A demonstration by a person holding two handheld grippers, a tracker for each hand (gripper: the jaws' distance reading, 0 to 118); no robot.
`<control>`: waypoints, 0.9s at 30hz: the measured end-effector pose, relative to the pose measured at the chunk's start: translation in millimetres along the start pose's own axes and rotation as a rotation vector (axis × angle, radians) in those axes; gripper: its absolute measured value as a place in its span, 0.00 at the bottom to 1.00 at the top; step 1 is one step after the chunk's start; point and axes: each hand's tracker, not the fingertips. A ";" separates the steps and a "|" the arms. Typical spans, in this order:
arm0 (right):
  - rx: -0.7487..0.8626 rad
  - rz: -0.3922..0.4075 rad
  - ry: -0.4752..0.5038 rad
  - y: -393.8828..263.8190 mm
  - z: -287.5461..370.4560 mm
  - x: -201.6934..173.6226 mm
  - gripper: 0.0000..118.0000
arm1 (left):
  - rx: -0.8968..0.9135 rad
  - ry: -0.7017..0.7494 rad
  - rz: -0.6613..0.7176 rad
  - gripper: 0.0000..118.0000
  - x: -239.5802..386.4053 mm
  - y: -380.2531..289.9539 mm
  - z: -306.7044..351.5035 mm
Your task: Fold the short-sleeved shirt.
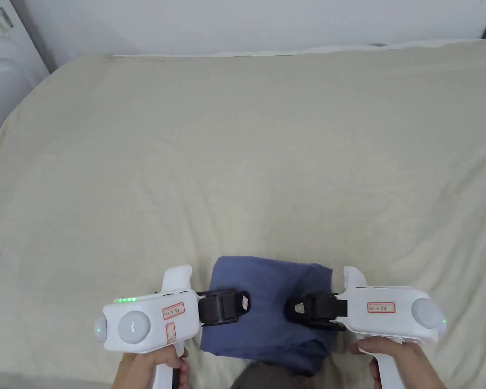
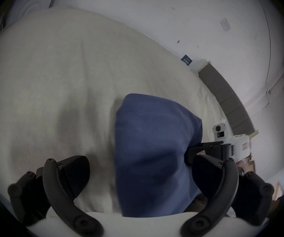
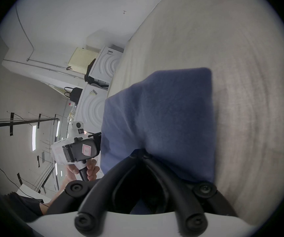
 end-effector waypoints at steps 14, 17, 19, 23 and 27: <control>0.070 -0.043 0.022 -14.3 25.0 11.3 0.00 | -0.113 -0.101 -0.088 0.24 46.7 15.6 -4.8; 0.109 -0.049 0.053 -18.3 28.1 2.5 0.00 | -0.118 -0.030 -0.153 0.24 39.7 33.5 10.2; 0.114 -0.031 0.049 -18.5 28.4 -4.7 0.00 | -0.105 0.003 -0.195 0.24 25.5 47.8 23.2; 0.104 0.001 0.050 -14.9 22.1 -22.4 0.00 | -0.127 0.109 -0.184 0.25 -19.7 82.2 49.0; 0.125 0.001 0.089 -11.4 10.5 -33.9 0.00 | -0.114 0.210 -0.159 0.25 -68.8 110.9 69.6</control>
